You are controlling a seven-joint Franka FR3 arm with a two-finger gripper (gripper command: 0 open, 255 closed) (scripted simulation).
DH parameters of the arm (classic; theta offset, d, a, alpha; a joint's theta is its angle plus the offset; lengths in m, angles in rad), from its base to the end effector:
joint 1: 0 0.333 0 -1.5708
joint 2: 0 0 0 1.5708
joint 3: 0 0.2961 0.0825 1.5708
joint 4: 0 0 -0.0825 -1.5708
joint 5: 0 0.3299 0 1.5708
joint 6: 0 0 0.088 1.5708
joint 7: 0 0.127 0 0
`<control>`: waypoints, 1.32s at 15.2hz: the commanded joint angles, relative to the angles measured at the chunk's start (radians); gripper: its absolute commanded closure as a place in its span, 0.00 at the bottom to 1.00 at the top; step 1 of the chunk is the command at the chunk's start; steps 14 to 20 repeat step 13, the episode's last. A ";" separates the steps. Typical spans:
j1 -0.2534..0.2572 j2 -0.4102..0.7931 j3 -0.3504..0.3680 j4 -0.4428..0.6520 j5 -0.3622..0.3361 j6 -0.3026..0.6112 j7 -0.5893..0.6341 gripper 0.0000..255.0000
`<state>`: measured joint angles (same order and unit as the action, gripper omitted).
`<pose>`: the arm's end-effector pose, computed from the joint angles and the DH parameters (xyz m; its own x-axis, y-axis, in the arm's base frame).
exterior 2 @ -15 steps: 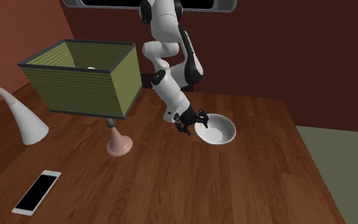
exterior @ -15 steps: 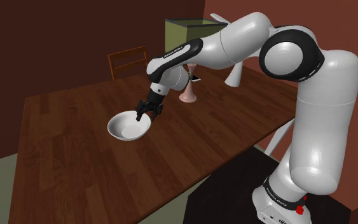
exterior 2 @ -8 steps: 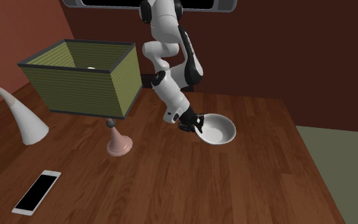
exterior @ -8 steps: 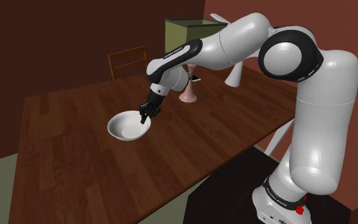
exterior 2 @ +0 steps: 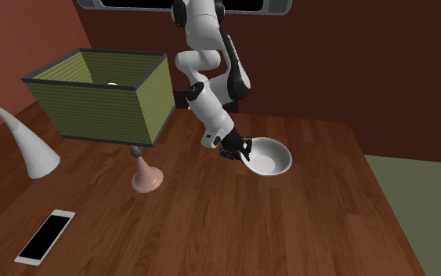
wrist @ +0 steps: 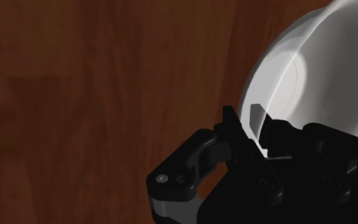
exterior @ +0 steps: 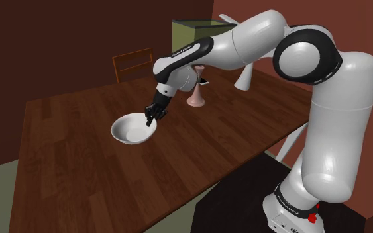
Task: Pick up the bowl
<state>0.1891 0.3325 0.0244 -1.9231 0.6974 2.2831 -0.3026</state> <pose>0.5613 0.1463 0.3239 0.9974 0.0382 0.0604 0.0636 -0.8586 -0.5087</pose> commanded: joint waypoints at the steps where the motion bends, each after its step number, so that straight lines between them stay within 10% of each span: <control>1: 0.000 -0.012 -0.003 0.008 -0.009 -0.017 0.013 1.00; 20: 0.001 -0.079 -0.015 0.049 -0.056 -0.109 0.086 1.00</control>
